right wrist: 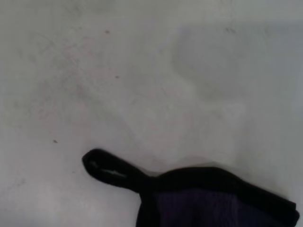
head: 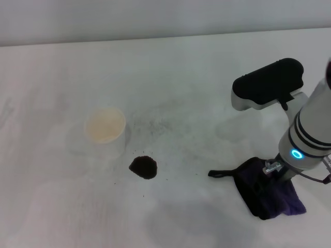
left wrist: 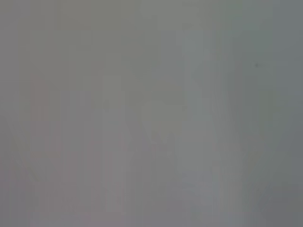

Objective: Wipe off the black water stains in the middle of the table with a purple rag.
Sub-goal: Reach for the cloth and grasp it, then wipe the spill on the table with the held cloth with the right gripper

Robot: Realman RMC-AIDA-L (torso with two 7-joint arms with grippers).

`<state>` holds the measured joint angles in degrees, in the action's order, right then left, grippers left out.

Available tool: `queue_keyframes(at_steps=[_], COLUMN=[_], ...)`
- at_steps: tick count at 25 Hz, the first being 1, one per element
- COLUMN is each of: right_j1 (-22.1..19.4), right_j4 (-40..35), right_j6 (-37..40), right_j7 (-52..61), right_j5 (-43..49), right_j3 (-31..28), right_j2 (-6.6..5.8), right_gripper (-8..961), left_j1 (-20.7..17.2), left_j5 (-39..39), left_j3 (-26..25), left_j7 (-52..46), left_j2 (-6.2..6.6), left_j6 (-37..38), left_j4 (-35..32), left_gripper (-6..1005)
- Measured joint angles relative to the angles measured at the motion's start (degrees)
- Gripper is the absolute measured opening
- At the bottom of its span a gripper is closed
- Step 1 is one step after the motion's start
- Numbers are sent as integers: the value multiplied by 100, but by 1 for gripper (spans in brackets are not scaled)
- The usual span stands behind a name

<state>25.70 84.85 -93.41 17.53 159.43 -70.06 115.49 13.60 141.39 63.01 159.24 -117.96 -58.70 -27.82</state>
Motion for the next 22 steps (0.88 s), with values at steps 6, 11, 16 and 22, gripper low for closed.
queue_keyframes(at_steps=[6, 11, 16, 22], right_j1=[199, 287, 361, 444], right_j4=[-231, -271, -272, -278], right_j6=[-9, -39, -90, -91], right_j7=[1, 2, -14, -32], right_j5=[-2, 1, 3, 3], right_j3=[55, 107, 130, 162], right_j2=[0, -1, -1, 5], right_gripper=[642, 497, 391, 233], left_j1=[77, 134, 166, 259], left_j5=[14, 14, 14, 6], left_j3=[0, 0, 0, 0], left_j7=[98, 116, 116, 116], left_j2=[-2, -3, 7, 16], left_j6=[77, 147, 157, 263], left_j4=[92, 120, 134, 190], left_gripper=[892, 892, 891, 891])
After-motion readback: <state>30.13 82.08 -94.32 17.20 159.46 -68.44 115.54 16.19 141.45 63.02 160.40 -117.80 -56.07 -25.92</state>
